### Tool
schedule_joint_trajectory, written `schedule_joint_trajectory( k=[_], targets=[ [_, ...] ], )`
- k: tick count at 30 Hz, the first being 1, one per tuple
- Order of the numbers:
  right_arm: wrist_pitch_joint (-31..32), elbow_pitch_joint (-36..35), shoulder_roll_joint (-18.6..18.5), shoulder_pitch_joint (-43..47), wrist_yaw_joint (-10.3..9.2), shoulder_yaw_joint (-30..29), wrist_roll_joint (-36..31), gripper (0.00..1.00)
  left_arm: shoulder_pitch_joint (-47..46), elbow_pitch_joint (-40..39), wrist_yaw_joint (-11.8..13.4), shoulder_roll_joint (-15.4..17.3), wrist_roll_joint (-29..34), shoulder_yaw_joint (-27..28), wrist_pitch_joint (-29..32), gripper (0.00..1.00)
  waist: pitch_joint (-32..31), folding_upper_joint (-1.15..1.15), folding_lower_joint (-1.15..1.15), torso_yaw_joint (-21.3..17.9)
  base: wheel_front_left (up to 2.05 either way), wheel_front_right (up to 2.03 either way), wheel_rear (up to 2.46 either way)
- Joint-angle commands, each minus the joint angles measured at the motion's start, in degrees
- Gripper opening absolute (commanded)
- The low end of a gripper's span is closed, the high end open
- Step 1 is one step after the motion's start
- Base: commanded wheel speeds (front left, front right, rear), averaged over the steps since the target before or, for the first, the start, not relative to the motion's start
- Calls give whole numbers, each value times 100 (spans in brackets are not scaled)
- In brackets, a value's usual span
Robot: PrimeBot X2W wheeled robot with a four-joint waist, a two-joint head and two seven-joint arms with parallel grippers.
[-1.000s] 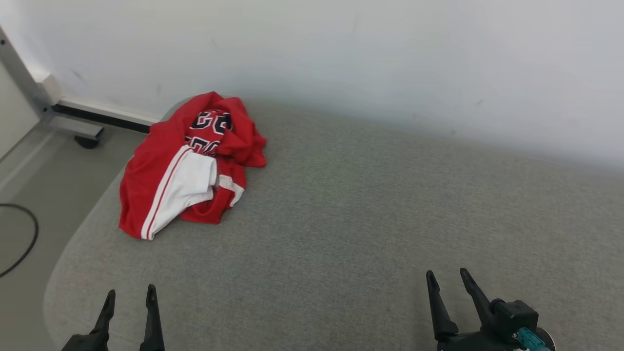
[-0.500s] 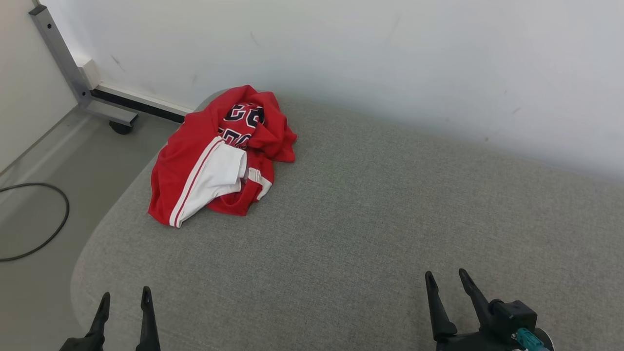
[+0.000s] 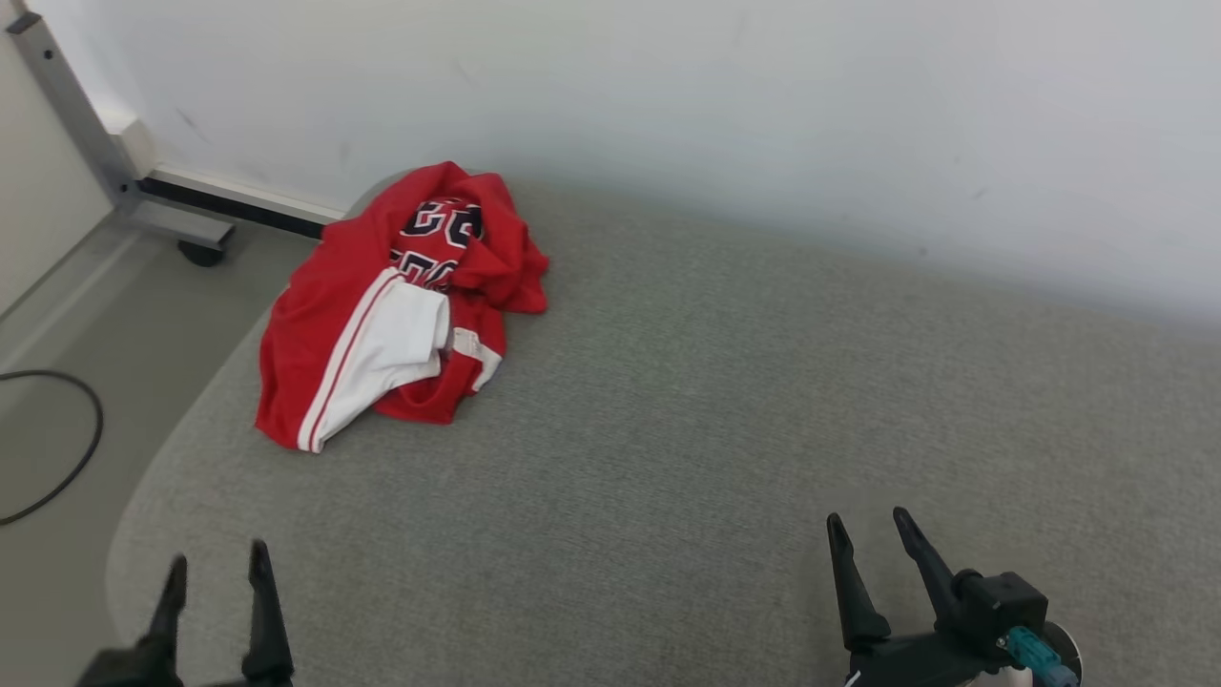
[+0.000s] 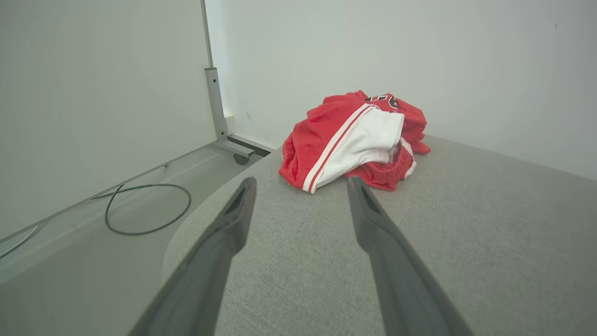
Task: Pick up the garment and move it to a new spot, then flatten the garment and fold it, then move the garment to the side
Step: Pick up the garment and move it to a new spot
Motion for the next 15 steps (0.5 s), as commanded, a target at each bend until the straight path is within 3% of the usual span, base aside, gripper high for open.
schedule_joint_trajectory(
  k=[1, 15],
  targets=[
    [-5, -22, 4, -70, 19, -2, -64, 100, -203, -59, -1, 51, -101, 60, -35, 100, 134, 0, 0, -191, 0, 0, 0],
    [64, -621, 5, -780, 19, -162, -527, 100, -2529, 319, -354, 860, -893, 677, 287, 100, 1462, 0, 0, -1423, 0, 0, 0]
  ],
)
